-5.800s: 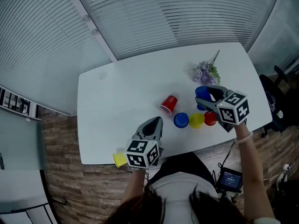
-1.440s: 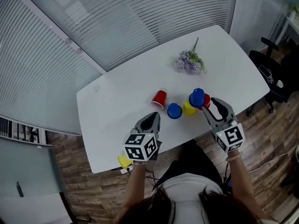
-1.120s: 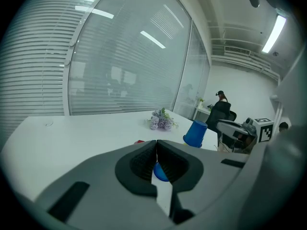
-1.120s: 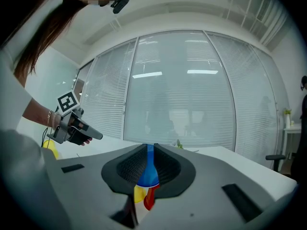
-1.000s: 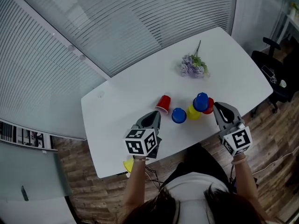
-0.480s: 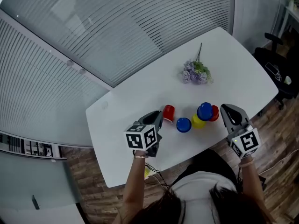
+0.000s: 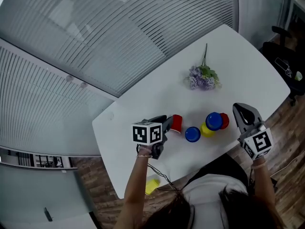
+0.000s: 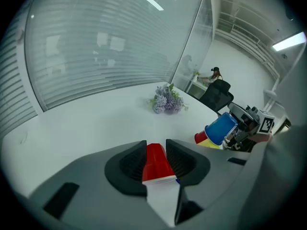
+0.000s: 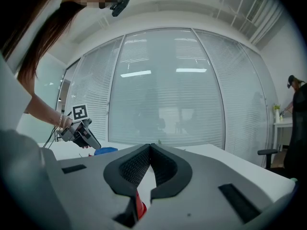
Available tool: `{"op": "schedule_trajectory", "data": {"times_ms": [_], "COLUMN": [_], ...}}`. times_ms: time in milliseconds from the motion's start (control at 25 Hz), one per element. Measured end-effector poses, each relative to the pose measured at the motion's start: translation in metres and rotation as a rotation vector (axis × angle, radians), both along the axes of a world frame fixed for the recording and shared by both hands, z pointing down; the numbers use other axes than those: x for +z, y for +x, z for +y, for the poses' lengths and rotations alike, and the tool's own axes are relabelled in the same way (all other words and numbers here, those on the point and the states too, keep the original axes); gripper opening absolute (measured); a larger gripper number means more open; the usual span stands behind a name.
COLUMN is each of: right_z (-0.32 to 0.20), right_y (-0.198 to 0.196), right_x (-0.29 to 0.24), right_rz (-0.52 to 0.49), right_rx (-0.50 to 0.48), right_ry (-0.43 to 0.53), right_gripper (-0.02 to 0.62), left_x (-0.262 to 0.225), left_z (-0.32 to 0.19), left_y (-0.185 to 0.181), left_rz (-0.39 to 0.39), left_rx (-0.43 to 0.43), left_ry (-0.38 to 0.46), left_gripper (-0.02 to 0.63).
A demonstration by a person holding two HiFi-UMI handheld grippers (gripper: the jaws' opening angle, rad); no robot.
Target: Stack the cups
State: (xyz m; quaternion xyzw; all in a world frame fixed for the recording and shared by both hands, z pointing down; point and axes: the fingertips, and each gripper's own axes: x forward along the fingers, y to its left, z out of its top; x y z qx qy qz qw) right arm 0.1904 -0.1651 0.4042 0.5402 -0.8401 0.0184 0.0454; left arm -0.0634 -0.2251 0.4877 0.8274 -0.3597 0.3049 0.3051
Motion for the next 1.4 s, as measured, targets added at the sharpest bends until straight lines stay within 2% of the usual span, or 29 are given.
{"op": "schedule_trajectory", "data": {"times_ms": [280,720,1240,1400], "right_z": [-0.014,-0.024,-0.027,-0.023], "right_y": [0.01,0.019,0.036,0.037], "right_x": [0.012,0.024,0.032,0.036], "right_rz": [-0.007,-0.017,-0.028,-0.033], "right_rx": [0.039,0.086,0.158,0.176], "right_ry": [-0.019,-0.051,-0.08,-0.088], "right_gripper": [0.028,0.028,0.028,0.028], "left_x": [0.031,0.059,0.08,0.083], "left_z": [-0.007,-0.006,-0.004,-0.003], "left_y": [0.009,0.019,0.029,0.027], "left_rz": [-0.087,-0.1,-0.155,-0.158], "left_rx": [0.121,0.206,0.252,0.24], "left_ry": [-0.142,-0.397,-0.525,-0.53], "left_gripper": [0.184,0.289,0.308,0.308]}}
